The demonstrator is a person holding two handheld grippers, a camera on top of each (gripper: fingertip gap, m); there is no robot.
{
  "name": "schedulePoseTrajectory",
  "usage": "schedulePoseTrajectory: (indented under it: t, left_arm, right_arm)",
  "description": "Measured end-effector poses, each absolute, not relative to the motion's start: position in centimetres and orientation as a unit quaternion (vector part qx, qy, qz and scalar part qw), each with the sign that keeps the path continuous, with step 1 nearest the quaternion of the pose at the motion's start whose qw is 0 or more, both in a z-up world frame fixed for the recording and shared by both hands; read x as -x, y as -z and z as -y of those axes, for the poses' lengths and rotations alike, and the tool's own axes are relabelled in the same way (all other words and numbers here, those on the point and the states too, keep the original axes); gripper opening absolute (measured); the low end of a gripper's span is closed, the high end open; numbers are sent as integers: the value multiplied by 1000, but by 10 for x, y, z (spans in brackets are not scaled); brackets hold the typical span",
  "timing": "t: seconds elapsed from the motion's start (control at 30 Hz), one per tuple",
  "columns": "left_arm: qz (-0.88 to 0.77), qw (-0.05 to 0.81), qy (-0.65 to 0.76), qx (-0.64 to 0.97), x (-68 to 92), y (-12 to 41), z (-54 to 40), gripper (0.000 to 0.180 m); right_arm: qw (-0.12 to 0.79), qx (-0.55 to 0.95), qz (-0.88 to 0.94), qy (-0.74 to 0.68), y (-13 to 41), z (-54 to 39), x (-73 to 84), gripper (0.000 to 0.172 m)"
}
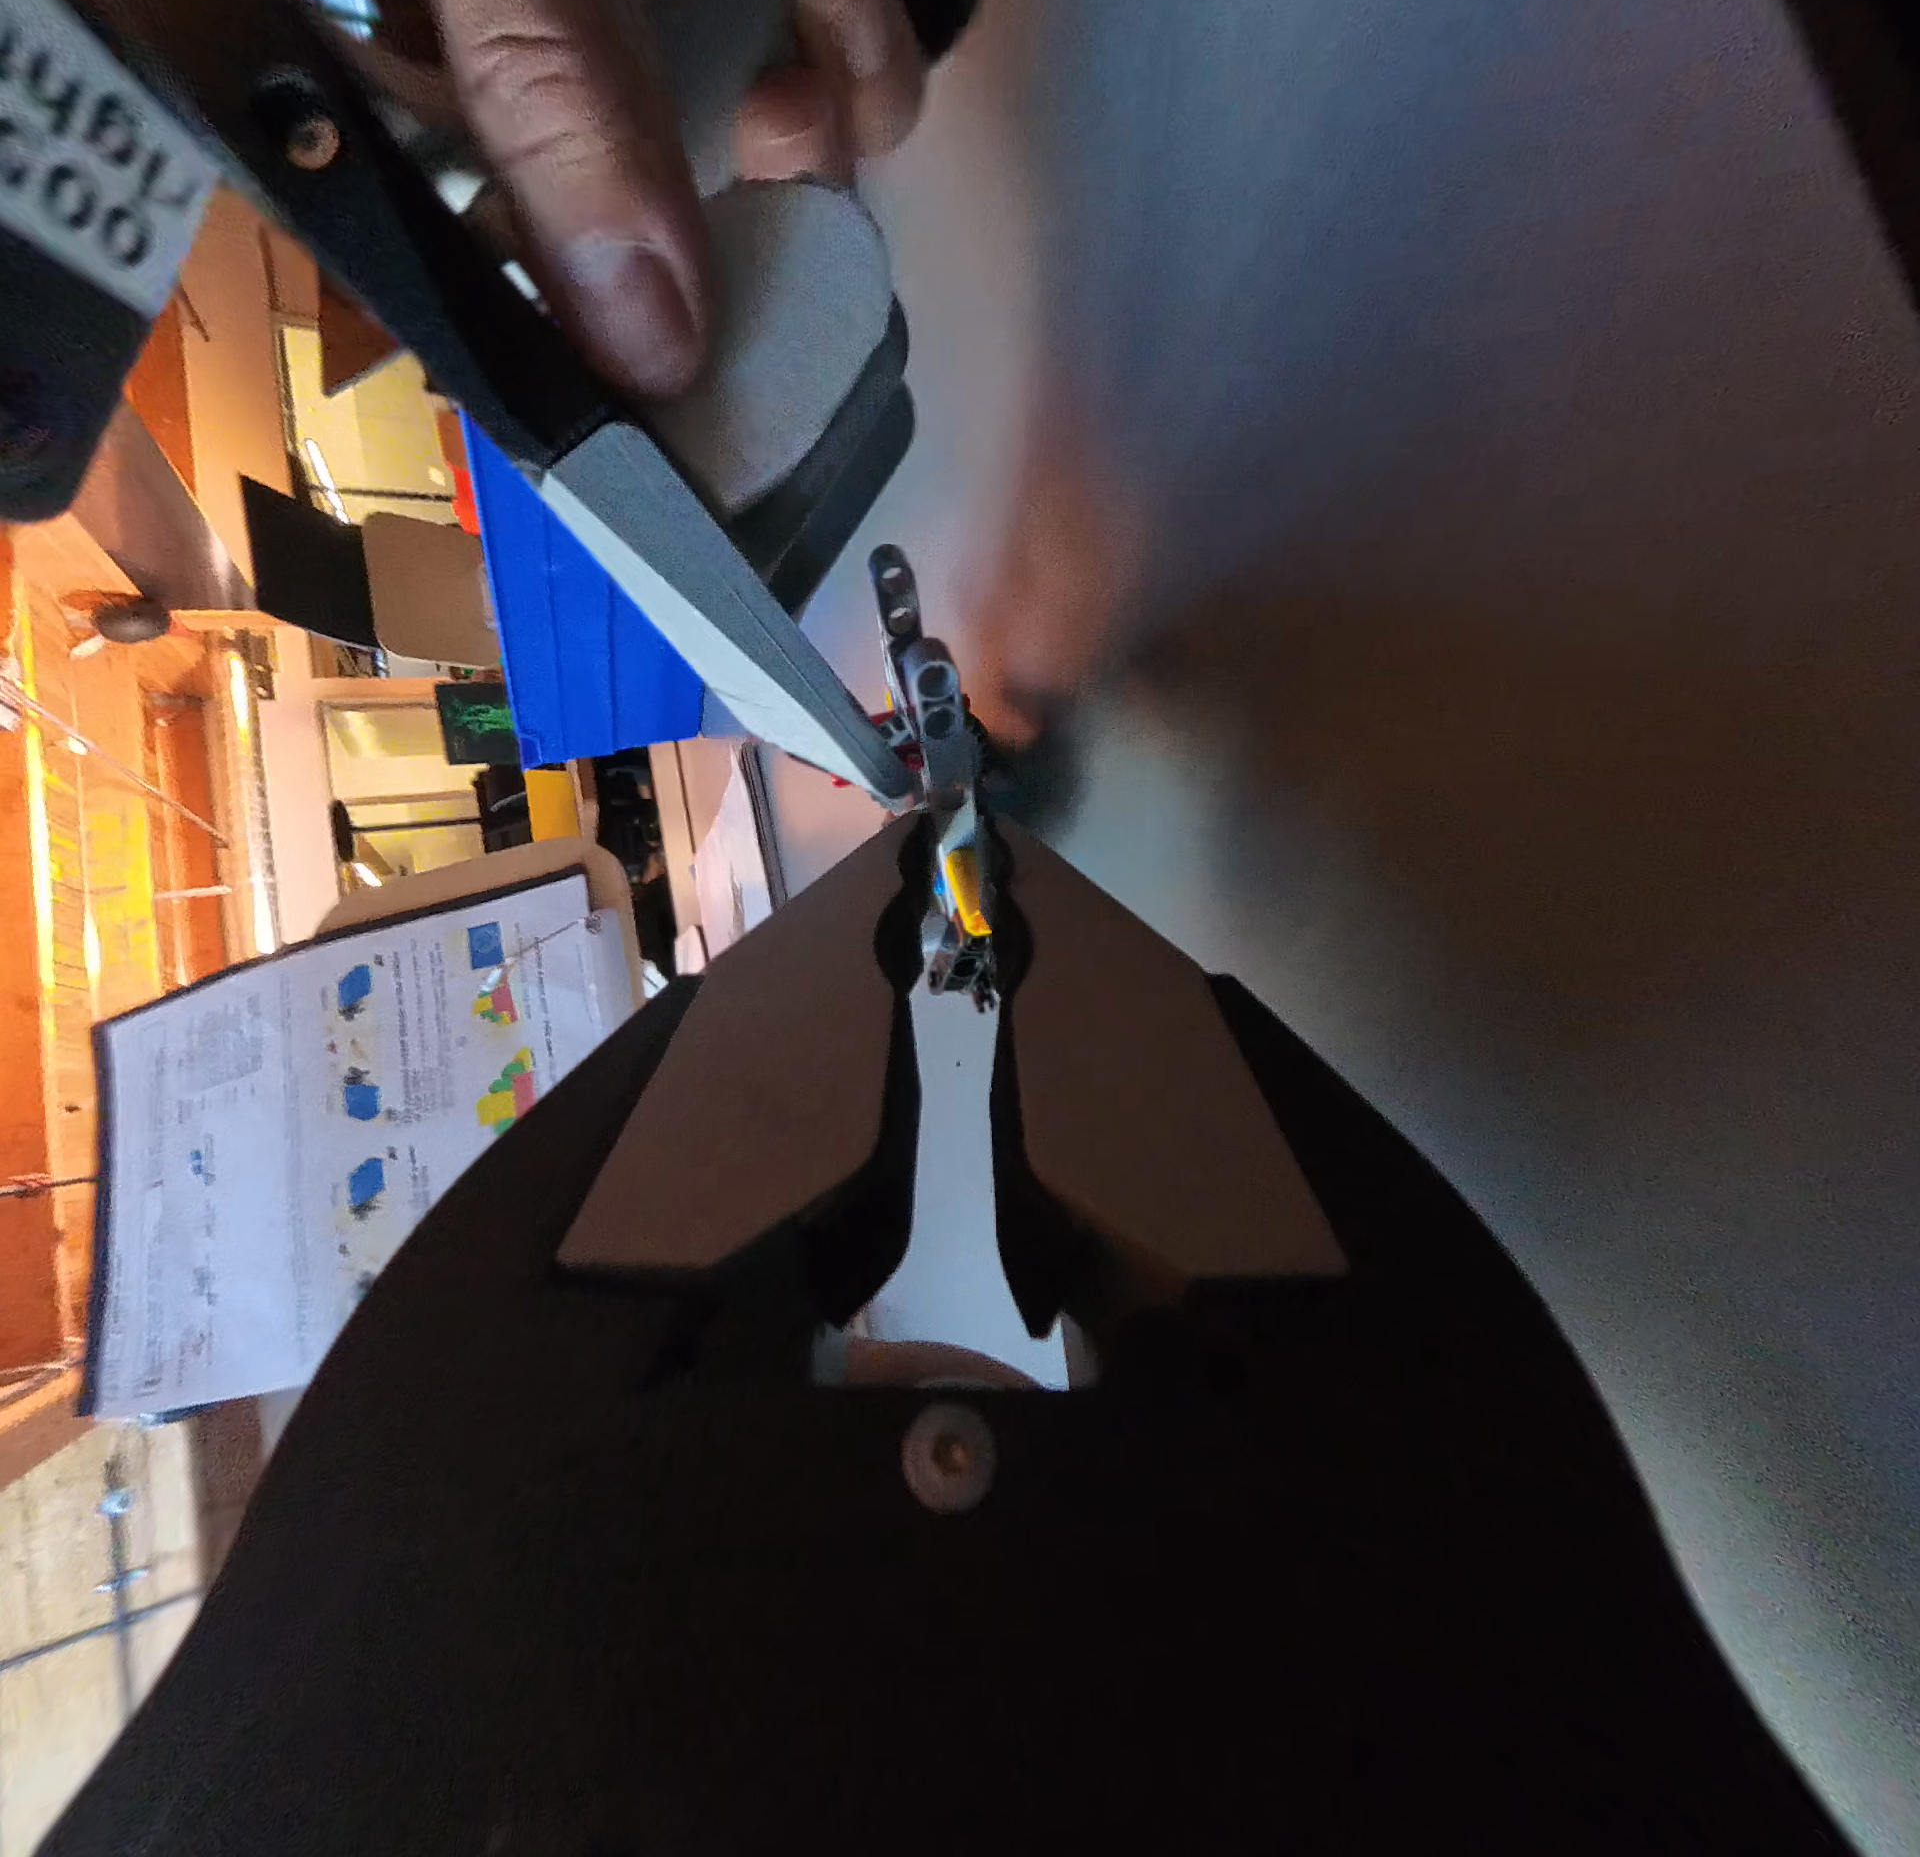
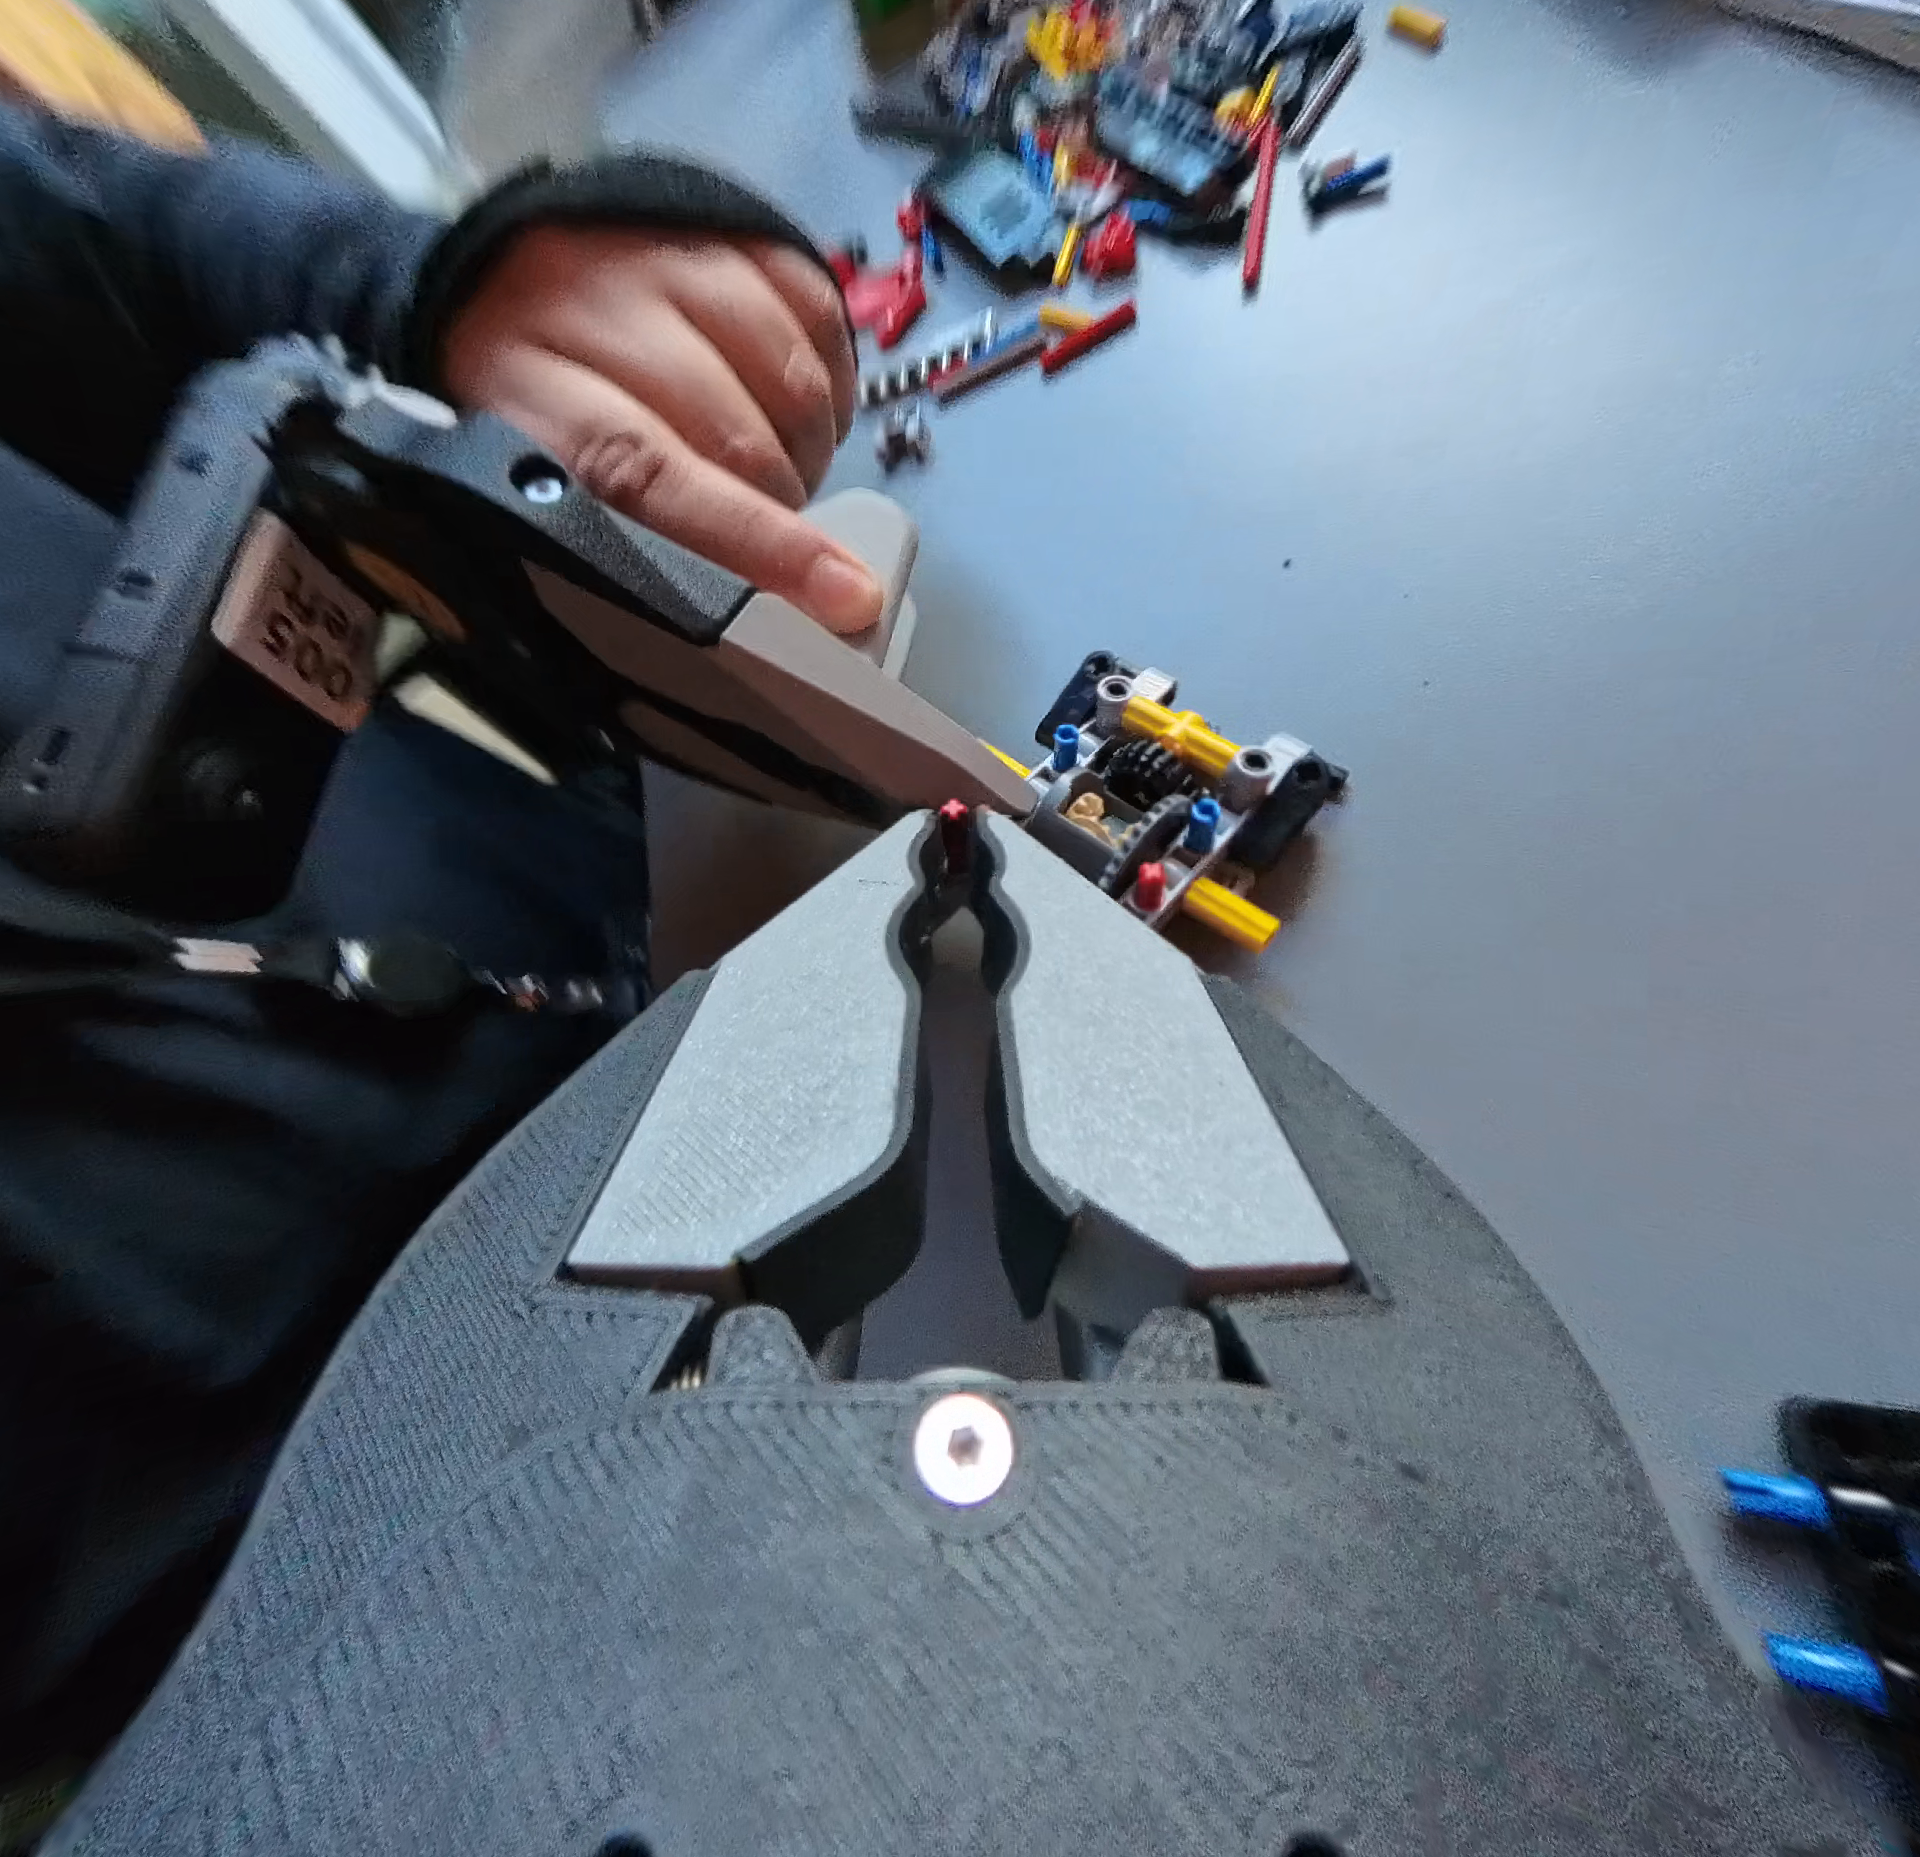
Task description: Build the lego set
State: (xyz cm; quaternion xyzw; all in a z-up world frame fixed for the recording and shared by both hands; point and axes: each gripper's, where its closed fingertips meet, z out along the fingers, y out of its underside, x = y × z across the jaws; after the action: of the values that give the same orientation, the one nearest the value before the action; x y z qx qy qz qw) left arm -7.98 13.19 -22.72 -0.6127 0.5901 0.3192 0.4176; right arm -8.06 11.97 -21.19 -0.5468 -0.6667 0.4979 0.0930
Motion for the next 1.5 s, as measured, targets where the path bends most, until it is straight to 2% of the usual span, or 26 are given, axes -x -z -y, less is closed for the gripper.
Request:
schedulePoseTrajectory:
  t: [0.1,0.43,0.53,0.63,0.67,0.83,1.5]
  left_arm:
    - [-575,423,-312,627,88,221,-137,4]
    - [-554,426,-319,640,101,204,-155,5]
    - [-533,442,-299,657,104,196,-158,4]
    - [-521,436,-310,665,107,199,-161,5]
    - [-523,432,-312,665,105,203,-161,5]
    - [-539,424,-324,651,95,213,-160,4]
    - [-540,412,-324,658,90,226,-159,5]
  right_arm:
    - [102,573,590,-560,203,-130,91,1]
    - [283,586,544,-529,182,-155,111,0]
    - [250,577,518,-580,174,-154,110,1]
    - [204,575,545,-575,180,-148,105,20]
    - [202,583,561,-552,184,-147,102,21]
    - [224,604,643,-413,201,-152,94,8]
    - [184,633,631,-409,216,-157,81,1]
